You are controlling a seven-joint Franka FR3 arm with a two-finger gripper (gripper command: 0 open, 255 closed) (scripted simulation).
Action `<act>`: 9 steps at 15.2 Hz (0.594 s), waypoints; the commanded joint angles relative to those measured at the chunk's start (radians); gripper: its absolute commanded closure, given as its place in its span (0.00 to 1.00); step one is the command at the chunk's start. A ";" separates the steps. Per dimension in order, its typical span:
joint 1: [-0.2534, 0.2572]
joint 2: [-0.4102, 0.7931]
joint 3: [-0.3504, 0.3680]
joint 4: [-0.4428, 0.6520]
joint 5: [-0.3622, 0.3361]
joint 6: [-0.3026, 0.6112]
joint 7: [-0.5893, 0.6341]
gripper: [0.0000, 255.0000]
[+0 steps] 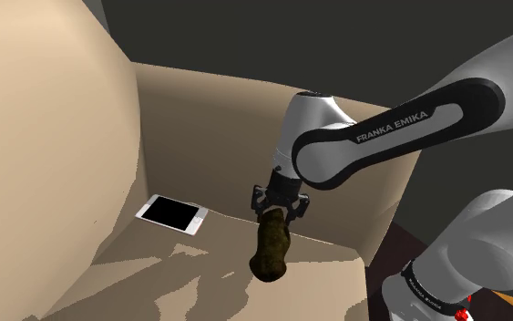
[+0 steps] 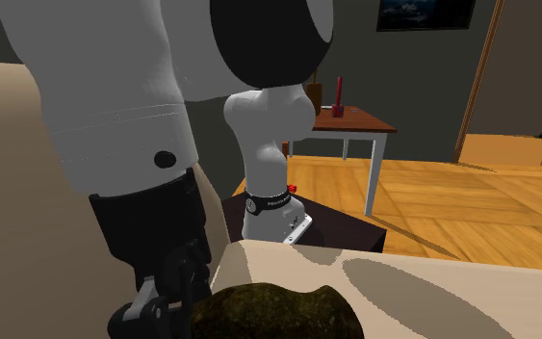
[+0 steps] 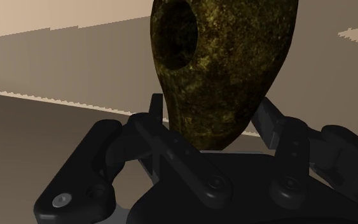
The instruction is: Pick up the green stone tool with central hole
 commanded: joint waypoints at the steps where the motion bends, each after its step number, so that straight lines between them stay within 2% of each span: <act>1: 0.000 0.001 0.000 -0.001 0.000 0.001 0.000 1.00; 9: 0.002 -0.077 -0.024 0.042 -0.008 -0.117 0.014 1.00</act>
